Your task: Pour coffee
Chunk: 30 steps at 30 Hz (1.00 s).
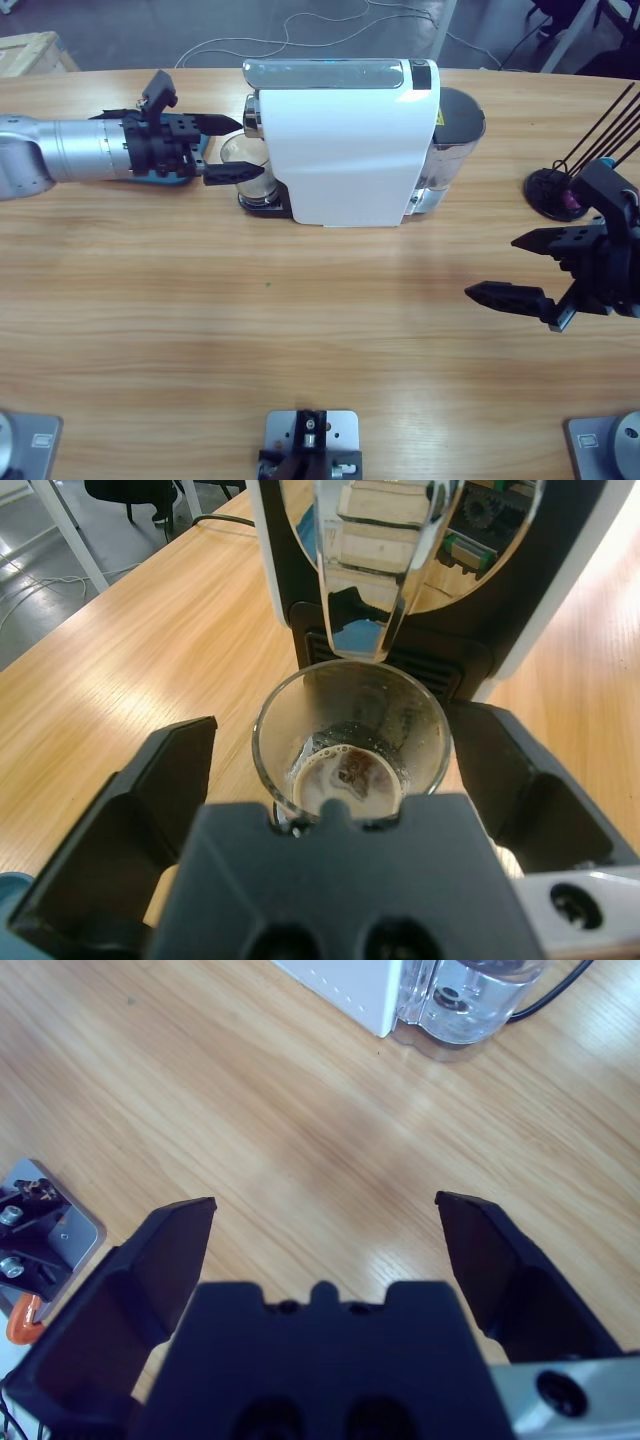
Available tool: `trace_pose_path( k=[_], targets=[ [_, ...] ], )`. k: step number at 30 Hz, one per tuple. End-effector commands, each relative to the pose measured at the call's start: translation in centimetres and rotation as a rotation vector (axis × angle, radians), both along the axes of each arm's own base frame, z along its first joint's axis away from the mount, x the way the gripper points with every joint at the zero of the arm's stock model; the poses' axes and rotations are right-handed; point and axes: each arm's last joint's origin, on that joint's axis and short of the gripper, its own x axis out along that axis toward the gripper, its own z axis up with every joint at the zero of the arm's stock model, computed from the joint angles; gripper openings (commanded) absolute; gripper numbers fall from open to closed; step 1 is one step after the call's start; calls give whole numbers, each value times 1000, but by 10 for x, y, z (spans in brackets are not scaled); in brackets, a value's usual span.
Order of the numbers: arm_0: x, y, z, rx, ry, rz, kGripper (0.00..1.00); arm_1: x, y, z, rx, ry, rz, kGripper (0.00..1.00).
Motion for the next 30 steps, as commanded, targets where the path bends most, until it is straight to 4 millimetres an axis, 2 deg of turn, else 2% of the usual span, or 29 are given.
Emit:
trace_pose_path(
  k=[1, 4, 6, 7, 9, 11, 12, 19, 24, 27, 30],
  targets=[
    [1, -6, -13, 22, 45, 4, 668, 1, 2, -6, -19, 36, 15, 991],
    [0, -7, -13, 28, 42, 8, 602, 1, 2, -6, -19, 36, 15, 991],
    [-1, -8, -13, 33, 38, 12, 464, 1, 2, -6, -18, 35, 15, 991],
    [-1, -8, -13, 33, 39, 12, 452, 1, 2, -6, -18, 35, 14, 991],
    [-1, -8, -13, 35, 40, 15, 343, 1, 2, -6, -18, 34, 13, 991],
    [-1, -8, -13, 37, 40, 16, 47, 1, 2, -6, -18, 35, 13, 991],
    [-1, -7, -13, 38, 42, 16, 0, 1, 2, -6, -18, 34, 13, 991],
    [-13, 7, -13, 54, 39, 27, 0, 0, 1, -5, -16, 32, 13, 991],
    [-24, 28, 15, 21, -16, 78, 0, 0, 0, -5, -18, 27, 8, 991],
    [-29, 51, 32, -1, -44, 163, 0, 1, -1, -5, -23, 22, -7, 997],
    [-30, 80, 42, 12, -51, 375, 0, 0, -2, -3, -22, 19, -8, 1000]
  ],
)
